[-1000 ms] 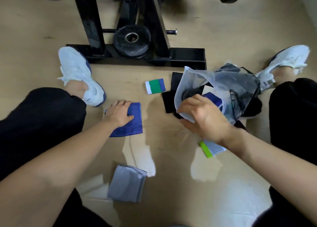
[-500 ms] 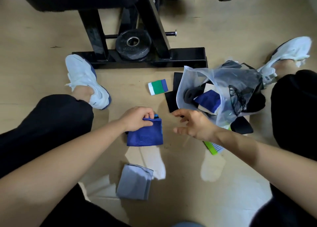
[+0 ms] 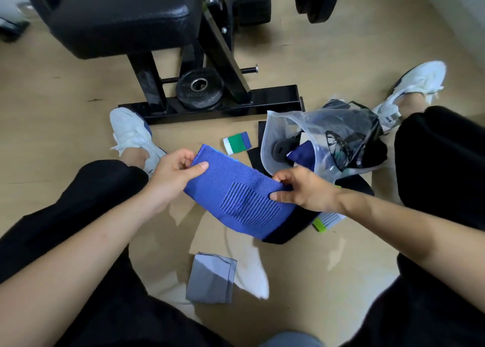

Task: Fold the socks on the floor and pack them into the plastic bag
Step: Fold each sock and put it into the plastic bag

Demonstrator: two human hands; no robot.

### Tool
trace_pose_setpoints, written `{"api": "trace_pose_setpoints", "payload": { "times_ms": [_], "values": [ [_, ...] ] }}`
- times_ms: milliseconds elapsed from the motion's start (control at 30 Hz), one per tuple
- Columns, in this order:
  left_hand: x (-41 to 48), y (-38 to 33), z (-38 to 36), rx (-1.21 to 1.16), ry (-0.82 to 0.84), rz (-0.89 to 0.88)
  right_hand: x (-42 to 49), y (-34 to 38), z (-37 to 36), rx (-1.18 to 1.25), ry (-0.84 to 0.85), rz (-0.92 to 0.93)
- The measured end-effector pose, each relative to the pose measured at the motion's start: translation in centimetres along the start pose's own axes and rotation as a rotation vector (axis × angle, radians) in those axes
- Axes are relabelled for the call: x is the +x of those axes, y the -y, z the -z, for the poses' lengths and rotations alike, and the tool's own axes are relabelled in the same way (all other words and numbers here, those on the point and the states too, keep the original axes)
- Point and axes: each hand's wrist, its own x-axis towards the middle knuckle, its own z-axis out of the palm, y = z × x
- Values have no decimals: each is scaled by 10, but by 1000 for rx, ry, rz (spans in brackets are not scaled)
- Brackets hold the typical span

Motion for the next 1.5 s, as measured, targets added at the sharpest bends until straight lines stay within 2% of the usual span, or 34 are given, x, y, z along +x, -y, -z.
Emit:
{"api": "trace_pose_setpoints", "payload": {
  "times_ms": [100, 167, 267, 333, 467, 667, 867, 1167, 1400, 1500],
  "values": [
    [2, 6, -5, 313, -22, 17, -12, 15, 11, -218, -23, 67],
    [-2, -1, -16, 390, 11, -133, -24, 24, 15, -421, 16, 123],
    [-8, -15, -41, 442, 214, -422, -38, 25, 10, -633, 67, 95],
    [-11, -17, -62, 536, 352, -560, -44, 23, 5, -647, 104, 72],
    [-14, -5, -93, 590, 540, -621, -49, 19, 0, -508, 190, 146],
    [-15, 2, -93, 550, 579, -606, -51, 17, 5, -392, 204, 124],
    [-20, -1, -87, 478, 604, -364, -50, 12, 8, -334, 154, 56],
    [-9, 0, -57, 378, 470, -255, -50, -4, 22, -331, 191, -58],
    [-5, -5, -39, 375, 363, -243, -43, -17, 20, -210, 65, -140],
    [-1, -7, -28, 438, 345, -236, -42, -10, 21, -172, -35, -102]
  ]
}}
